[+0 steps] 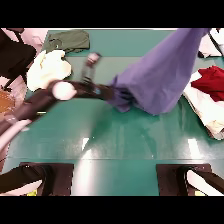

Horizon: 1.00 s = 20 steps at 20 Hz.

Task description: Fold the shirts.

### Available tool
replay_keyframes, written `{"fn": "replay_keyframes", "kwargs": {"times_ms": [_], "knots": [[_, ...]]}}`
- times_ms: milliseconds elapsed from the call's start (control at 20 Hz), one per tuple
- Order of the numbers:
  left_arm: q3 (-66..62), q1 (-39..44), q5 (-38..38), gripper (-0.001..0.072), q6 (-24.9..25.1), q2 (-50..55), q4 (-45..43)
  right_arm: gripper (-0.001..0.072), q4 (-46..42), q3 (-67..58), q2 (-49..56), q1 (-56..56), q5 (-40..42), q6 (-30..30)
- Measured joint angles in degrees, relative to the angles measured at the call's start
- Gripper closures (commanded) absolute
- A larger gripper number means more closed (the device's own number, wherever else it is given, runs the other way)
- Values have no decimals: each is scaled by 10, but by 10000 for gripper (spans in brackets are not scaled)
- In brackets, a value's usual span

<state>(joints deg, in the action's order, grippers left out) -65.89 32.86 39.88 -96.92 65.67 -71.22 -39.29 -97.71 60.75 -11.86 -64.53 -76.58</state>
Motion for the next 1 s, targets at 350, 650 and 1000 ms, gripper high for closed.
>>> {"fn": "replay_keyframes", "kwargs": {"times_ms": [350, 650, 1000], "knots": [[-138, -56, 144, 685, -86, -175, -252, 688, -37, 0, -57, -61, -97, -11], [-297, -62, 263, 685, -55, -195, -303, 689, -73, 0, -180, -67, -162, -48], [-368, -63, 290, 685, -1, -134, -254, 689, -122, 124, -278, -68, -190, -102]]}}
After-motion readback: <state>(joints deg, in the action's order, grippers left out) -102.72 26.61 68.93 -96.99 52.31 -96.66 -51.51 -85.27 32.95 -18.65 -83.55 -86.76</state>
